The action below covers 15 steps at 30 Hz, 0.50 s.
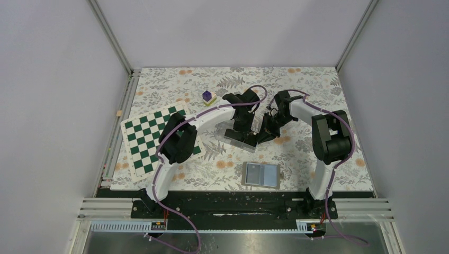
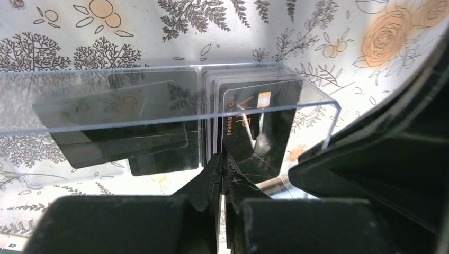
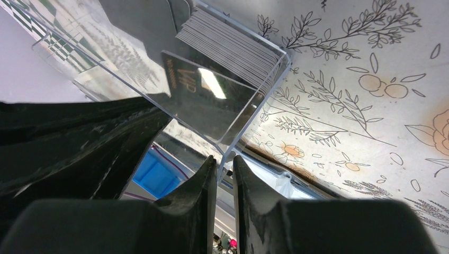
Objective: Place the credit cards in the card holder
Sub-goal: Pick up the credit card from the storage box.
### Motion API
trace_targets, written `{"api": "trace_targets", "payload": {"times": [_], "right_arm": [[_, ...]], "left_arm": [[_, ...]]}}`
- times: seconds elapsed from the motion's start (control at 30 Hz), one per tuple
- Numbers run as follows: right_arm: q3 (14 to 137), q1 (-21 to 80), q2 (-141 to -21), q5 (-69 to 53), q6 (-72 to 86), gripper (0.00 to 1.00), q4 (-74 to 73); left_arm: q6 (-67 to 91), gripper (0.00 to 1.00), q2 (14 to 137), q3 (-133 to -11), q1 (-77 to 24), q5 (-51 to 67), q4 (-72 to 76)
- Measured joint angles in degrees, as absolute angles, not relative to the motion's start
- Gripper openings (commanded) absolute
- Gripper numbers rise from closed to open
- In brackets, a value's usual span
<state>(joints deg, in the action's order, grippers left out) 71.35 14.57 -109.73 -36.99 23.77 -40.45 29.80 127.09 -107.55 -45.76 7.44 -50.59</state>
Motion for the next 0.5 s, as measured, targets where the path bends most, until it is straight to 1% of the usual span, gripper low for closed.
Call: {"api": "trace_targets", "payload": {"times": [0.27,0.43,0.5], "right_arm": [[71.4,14.6,-109.8,-37.0,23.8,0.22,-40.4],[71.4,14.6,-109.8,-37.0,23.8,0.22,-40.4],[71.4,14.6,-109.8,-37.0,23.8,0.22,-40.4]], "left_arm": [[29.8,0.03,125.2,-107.5,-46.2,7.5,-50.7],[29.9,0.08,125.1,-107.5,-46.2,7.9,-50.5],[30.0,0.09,124.7,-107.2,-46.2,8.4,-50.0]]}}
